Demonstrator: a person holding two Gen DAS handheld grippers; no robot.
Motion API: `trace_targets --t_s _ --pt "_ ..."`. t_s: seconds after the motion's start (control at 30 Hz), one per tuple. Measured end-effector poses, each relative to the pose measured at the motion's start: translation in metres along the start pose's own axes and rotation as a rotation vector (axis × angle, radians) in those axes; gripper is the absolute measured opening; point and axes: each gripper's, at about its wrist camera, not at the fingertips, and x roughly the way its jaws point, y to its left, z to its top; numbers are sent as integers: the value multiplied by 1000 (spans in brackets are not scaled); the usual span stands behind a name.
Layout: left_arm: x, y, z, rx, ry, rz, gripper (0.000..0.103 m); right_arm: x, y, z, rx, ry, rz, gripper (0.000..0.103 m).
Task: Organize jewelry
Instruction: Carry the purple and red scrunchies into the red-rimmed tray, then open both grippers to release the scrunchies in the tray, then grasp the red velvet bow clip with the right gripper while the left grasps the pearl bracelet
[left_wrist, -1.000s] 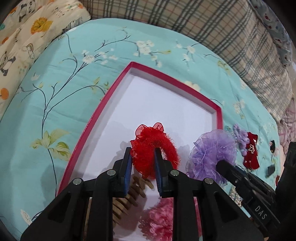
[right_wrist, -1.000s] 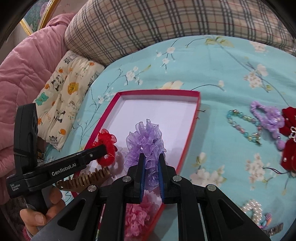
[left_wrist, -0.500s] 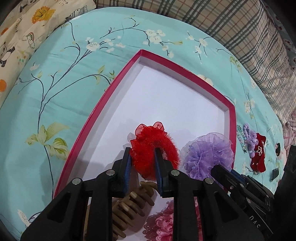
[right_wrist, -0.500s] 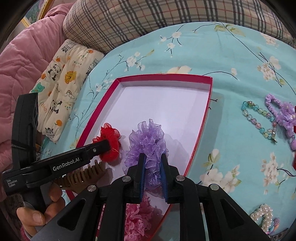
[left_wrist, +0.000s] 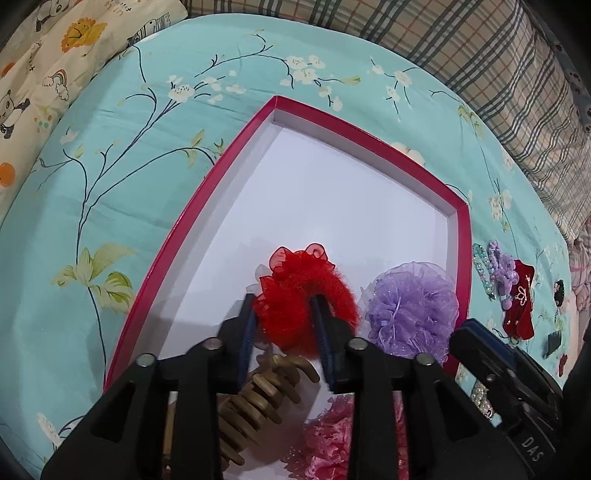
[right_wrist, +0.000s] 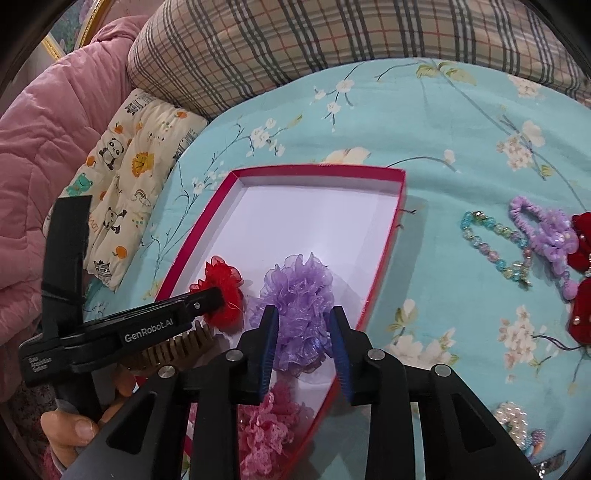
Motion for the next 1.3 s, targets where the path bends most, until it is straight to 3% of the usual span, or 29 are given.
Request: trace_targets --t_s 0.17,0.33,0.83,1.3 --pt "-4 -4 -2 8 -5 7 37 -18 -10 -3 21 -27 -7 32" --pt "-16 -11 -4 22 -34 2 52 -35 -29 -9 67 -48 -35 33" --pt "-44 -50 -7 72 -76 -84 53 -85 -108 -35 205 -98 -141 34" --pt "-42 -114 -36 196 -11 -168 53 -120 -160 -54 279 -135 -216 39"
